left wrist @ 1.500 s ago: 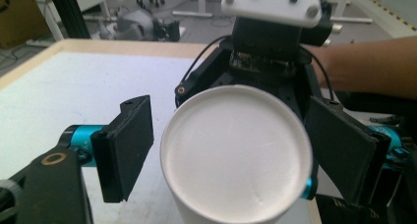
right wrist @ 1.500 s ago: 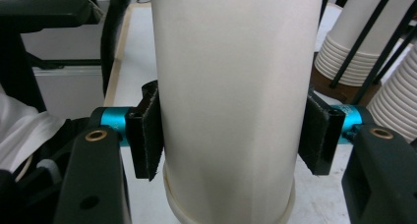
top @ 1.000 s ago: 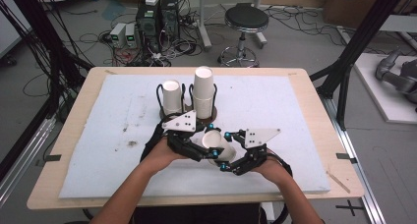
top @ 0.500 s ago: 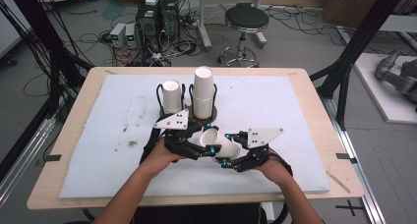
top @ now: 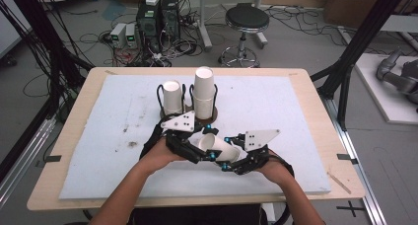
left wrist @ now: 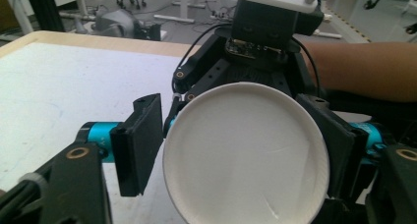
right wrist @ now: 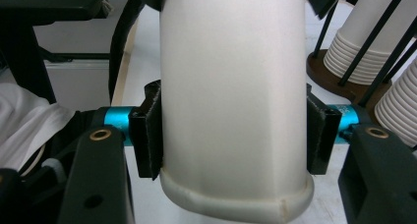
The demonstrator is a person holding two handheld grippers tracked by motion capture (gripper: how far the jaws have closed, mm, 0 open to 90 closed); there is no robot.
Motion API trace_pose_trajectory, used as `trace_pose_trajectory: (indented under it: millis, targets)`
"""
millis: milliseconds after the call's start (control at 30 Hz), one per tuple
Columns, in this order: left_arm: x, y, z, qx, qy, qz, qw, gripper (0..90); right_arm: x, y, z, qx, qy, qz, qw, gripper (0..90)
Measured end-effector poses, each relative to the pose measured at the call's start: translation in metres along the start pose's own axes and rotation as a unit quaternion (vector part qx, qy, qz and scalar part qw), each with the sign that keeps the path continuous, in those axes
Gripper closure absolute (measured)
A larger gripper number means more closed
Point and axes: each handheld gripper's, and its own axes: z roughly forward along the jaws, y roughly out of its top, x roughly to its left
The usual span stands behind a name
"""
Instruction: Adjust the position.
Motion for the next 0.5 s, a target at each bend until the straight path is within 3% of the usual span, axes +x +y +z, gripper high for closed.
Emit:
trace_pose_trajectory:
  millis: [100,133,267,367,500]
  targets:
    - [0.001,-0.001,0.002,0.003,-0.018,0.004,0.9998,32.3,0.000,0.001,-0.001,-0.001,0.005,0.001,1.0000,40.2]
    - [0.000,-0.001,0.002,0.003,-0.019,0.009,0.9998,36.0,0.000,0.001,-0.001,0.004,0.005,0.000,1.0000,40.3]
    - [0.001,-0.002,0.001,-0.004,-0.024,0.005,0.9997,36.4,-0.001,0.001,-0.003,0.002,0.007,0.000,1.0000,39.4]
    - [0.002,-0.005,0.000,-0.022,-0.023,-0.006,0.9995,36.4,-0.001,0.001,-0.002,-0.003,0.008,0.006,0.9999,33.9]
    - [0.004,-0.011,-0.003,-0.052,-0.015,-0.015,0.9984,36.3,-0.002,0.001,-0.004,-0.031,-0.015,0.029,0.9990,20.9]
